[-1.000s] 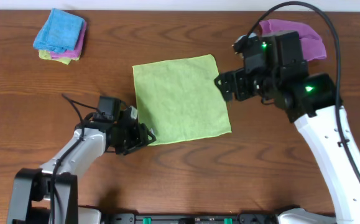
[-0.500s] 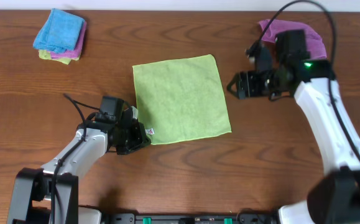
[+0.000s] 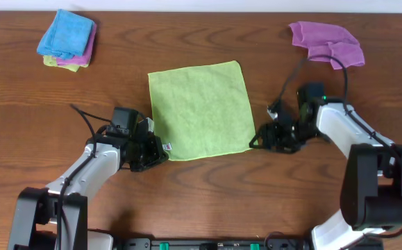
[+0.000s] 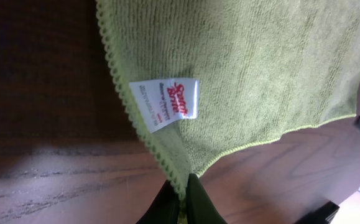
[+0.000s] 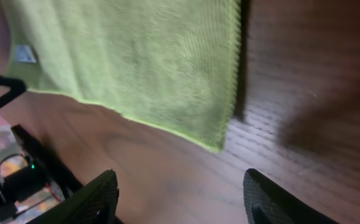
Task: Fold the cloth
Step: 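Grasp the cloth's near-right corner with the right gripper, then lift the near edge with both grippers and fold it over toward the far edge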
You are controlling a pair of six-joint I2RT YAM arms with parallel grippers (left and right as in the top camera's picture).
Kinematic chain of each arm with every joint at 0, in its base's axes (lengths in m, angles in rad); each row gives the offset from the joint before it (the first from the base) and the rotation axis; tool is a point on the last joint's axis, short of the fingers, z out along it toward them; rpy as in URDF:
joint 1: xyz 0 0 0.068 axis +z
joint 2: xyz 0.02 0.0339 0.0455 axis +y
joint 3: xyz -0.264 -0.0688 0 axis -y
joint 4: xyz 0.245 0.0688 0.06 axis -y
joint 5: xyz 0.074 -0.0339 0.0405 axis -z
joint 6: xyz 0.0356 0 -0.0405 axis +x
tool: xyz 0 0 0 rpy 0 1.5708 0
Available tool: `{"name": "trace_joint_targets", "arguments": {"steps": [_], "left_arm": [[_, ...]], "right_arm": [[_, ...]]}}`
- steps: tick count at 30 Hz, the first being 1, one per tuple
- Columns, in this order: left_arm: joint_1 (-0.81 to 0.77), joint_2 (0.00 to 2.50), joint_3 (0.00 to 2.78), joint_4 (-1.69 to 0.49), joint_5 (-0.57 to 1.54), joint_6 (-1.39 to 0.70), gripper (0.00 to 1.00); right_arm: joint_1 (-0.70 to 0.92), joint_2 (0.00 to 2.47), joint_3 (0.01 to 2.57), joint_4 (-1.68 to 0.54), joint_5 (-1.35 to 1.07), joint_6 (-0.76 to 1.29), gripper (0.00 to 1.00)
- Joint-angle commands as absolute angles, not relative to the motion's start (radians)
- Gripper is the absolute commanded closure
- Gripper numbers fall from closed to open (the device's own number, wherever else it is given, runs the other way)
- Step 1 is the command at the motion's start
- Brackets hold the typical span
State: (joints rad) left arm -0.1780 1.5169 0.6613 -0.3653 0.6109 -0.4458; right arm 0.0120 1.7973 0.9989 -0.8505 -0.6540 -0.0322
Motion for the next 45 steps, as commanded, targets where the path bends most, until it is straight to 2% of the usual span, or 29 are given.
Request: {"name": "trace_joint_targets", "arguments": {"steps": [1, 6, 13, 17, 23, 25, 28, 29, 37, 45], "left_arm": [[-0.177, 1.524, 0.656, -0.364, 0.595, -0.452, 0.94], [-0.177, 1.524, 0.656, -0.362, 0.595, -0.453, 0.94], [-0.177, 1.524, 0.656, -0.35, 0.595, -0.46, 0.94], [-0.177, 1.524, 0.656, -0.349, 0.595, -0.461, 0.94], [-0.177, 1.524, 0.656, -0.35, 0.595, -0.461, 0.94], [-0.177, 1.524, 0.656, -0.35, 0.595, -0.461, 0.94], [-0.177, 1.524, 0.657, -0.346, 0.595, -0.47, 0.94], [-0.177, 1.524, 0.657, -0.345, 0.595, -0.477, 0.95], [-0.177, 1.44, 0.698, -0.408, 0.598, -0.478, 0.94], [-0.177, 1.172, 0.712, -0.589, 0.509, -0.506, 0.94]], "right_arm": [[-0.001, 1.79, 0.951, -0.794, -0.701, -0.003, 0.35], [-0.001, 1.794, 0.931, -0.719, -0.7, 0.03, 0.35], [0.019, 1.857, 0.931, -0.668, -0.7, 0.081, 0.47], [0.029, 1.902, 0.931, -0.65, -0.701, 0.085, 0.47], [0.028, 1.924, 0.931, -0.631, -0.7, 0.093, 0.56], [0.025, 1.924, 0.931, -0.63, -0.695, 0.098, 0.66], [0.023, 1.924, 0.935, -0.63, -0.678, 0.129, 0.97], [0.023, 1.924, 0.937, -0.633, -0.678, 0.138, 0.99], [0.024, 1.86, 1.002, -0.765, -0.665, 0.13, 0.98], [0.041, 1.511, 1.014, -0.927, -0.546, 0.143, 0.99]]}}
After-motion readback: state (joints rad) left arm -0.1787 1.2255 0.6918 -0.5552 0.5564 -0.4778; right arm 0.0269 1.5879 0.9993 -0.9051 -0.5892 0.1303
